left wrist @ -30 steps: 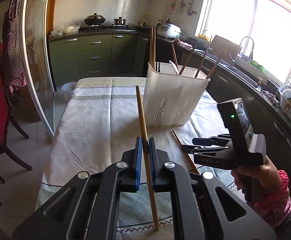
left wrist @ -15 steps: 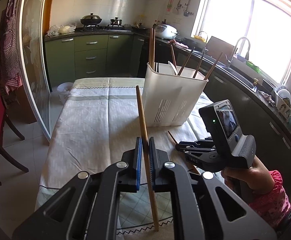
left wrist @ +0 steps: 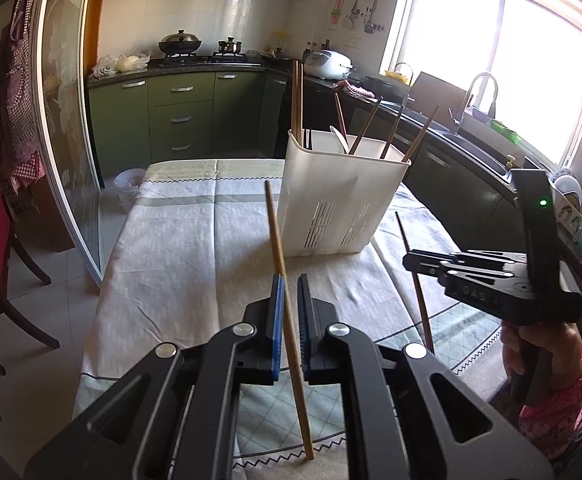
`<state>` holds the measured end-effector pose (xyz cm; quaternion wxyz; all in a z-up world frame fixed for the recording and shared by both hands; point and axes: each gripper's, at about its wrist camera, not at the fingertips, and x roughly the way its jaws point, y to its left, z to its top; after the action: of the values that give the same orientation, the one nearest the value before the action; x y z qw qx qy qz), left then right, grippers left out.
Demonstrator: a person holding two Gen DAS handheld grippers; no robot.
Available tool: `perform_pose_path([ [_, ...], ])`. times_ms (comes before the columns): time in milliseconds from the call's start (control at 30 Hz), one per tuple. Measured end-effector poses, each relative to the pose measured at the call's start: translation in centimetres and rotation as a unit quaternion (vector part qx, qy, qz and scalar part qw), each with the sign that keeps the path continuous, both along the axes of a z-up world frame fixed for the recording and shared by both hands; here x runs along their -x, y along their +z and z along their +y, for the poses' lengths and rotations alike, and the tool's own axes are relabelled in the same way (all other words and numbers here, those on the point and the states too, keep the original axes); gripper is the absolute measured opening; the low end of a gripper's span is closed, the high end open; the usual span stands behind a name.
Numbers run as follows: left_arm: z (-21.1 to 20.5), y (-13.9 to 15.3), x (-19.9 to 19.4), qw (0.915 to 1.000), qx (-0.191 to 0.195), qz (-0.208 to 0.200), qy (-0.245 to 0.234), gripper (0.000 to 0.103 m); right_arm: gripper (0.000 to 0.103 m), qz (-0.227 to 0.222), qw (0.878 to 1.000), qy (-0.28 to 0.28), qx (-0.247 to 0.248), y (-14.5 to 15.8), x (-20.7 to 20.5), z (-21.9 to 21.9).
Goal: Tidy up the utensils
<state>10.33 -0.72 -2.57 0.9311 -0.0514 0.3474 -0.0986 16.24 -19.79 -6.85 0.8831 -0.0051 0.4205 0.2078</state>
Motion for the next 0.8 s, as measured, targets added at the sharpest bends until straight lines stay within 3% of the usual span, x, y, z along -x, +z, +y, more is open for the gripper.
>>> perform_pose_path([
  [200,-0.5,0.6,0.6,0.9999,-0.006,-0.009,-0.002,0.006,0.007,-0.035,0.999,-0.005,-0.026,2.9,3.4,-2.7],
  [300,-0.7,0.3,0.1,0.9999,-0.013,0.007,-0.002,0.006,0.007,-0.045,0.998,-0.007,-0.034,3.9,4.3,-3.6],
  [467,-0.6,-2.5,-3.2,0.9958,-0.020,0.087,0.018,0.006,0.007,-0.055,0.998,-0.005,-0.043,4.6,5.5,-4.2],
  [633,-0.5,-6.2,-8.0,0.9846,-0.035,0.164,0.049,0.032,0.007,-0.054,0.997,-0.002,-0.052,4.4,5.8,-4.7],
  [800,-0.4,-9.5,-12.0,0.9686,-0.050,0.232,0.073,0.032,0.007,-0.054,0.997,-0.003,-0.062,4.4,5.9,-5.5],
])
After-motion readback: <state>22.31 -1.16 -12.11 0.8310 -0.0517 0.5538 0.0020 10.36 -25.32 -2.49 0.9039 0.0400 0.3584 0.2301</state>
